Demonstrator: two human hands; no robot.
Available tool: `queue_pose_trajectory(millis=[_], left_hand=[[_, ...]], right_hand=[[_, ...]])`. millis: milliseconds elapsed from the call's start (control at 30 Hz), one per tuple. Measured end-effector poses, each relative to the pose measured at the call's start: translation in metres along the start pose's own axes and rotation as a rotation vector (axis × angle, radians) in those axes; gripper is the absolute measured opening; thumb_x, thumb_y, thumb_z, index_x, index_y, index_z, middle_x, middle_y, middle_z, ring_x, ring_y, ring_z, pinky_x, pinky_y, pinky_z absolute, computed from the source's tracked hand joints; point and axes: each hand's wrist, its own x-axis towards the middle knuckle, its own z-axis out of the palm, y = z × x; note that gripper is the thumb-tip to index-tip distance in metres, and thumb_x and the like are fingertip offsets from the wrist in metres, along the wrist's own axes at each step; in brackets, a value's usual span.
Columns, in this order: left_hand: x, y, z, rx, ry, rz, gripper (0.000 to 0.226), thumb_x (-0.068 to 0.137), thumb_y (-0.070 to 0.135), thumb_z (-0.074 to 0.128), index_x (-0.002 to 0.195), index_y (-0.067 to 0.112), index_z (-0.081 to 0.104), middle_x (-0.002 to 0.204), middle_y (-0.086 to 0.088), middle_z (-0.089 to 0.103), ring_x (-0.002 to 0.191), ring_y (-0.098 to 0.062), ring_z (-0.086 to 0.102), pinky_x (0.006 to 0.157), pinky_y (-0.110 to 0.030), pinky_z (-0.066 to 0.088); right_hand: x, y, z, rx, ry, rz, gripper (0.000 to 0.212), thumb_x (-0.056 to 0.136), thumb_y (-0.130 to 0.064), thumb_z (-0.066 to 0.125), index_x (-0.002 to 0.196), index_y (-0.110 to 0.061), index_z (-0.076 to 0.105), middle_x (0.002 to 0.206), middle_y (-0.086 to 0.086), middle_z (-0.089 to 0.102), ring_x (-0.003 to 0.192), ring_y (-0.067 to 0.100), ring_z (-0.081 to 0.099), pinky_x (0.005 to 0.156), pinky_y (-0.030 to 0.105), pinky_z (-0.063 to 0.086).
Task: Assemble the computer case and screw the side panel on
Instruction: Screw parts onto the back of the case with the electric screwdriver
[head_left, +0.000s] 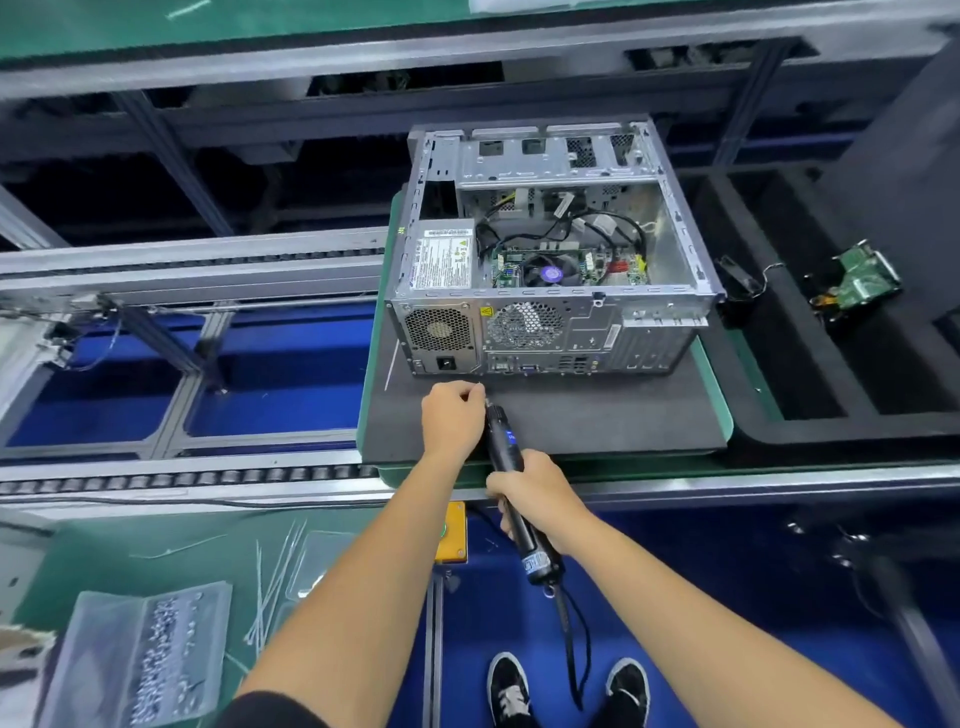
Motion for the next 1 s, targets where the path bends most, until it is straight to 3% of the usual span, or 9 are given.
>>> queue_pose_trajectory(millis=[100,200,333,467,733,833,1000], left_hand=[[0.002,-0.003,-0.001,0.01,-0.014,0.055,0.038,0.092,0.018,0.053,0.054,0.018,0.055,0.053,-0.002,0.051,0.057,-0.012,0.043,0.05,-0.018,0.027],[0.006,-0.011,-0.005,0.009,-0.021,0.057,0.021,0.091,0.017,0.054,0.082,0.014,0.072,0.074,0.007,0.063,0.071,-0.007,0.053,0.057,-0.013,0.031],[0.011,-0.021,-0.007,-0.032,-0.026,0.063,0.016,0.09,0.016,0.058,0.096,0.013,0.073,0.083,0.006,0.066,0.074,0.0,0.055,0.059,0.0,0.035],[0.016,-0.024,-0.005,-0.037,-0.039,0.081,0.019,0.089,0.017,0.059,0.102,0.015,0.072,0.085,0.006,0.067,0.078,-0.006,0.059,0.066,-0.013,0.04],[0.024,-0.028,-0.002,-0.022,-0.038,0.055,0.018,0.09,0.021,0.06,0.102,0.017,0.072,0.083,0.004,0.068,0.078,-0.012,0.06,0.068,-0.022,0.042],[0.026,-0.029,-0.002,-0.027,-0.035,0.05,0.018,0.089,0.022,0.06,0.101,0.018,0.072,0.081,0.005,0.067,0.076,-0.011,0.059,0.067,-0.023,0.041],[0.028,-0.032,-0.002,-0.012,-0.039,0.074,0.019,0.09,0.02,0.059,0.104,0.016,0.071,0.08,0.003,0.065,0.075,-0.011,0.056,0.068,-0.022,0.038]], right_hand=[[0.004,-0.004,0.001,-0.013,0.001,-0.002,0.029,0.078,-0.011,0.066,0.101,-0.006,0.05,0.077,0.014,0.059,0.048,0.022,0.056,0.055,0.033,0.05],[0.007,-0.008,0.004,-0.018,0.0,0.008,0.028,0.079,-0.01,0.064,0.103,-0.005,0.05,0.079,0.015,0.058,0.049,0.023,0.056,0.055,0.034,0.05],[0.011,-0.015,0.003,0.008,0.001,0.029,0.026,0.081,-0.01,0.062,0.104,-0.002,0.051,0.071,0.013,0.058,0.048,0.023,0.056,0.053,0.033,0.05],[0.013,-0.021,0.002,0.019,-0.017,0.048,0.024,0.083,-0.009,0.062,0.103,-0.002,0.05,0.066,0.012,0.056,0.048,0.023,0.055,0.05,0.031,0.05],[0.015,-0.023,0.005,0.009,-0.013,0.055,0.022,0.082,-0.01,0.062,0.101,-0.006,0.051,0.068,0.011,0.059,0.045,0.02,0.057,0.048,0.029,0.051],[0.018,-0.022,0.009,0.014,0.001,0.051,0.021,0.081,-0.012,0.062,0.097,-0.008,0.05,0.073,0.011,0.06,0.05,0.022,0.059,0.056,0.035,0.054],[0.017,-0.022,0.018,0.007,0.041,0.038,0.032,0.075,-0.023,0.067,0.099,-0.011,0.049,0.099,0.019,0.062,0.084,0.032,0.06,0.087,0.053,0.054]])
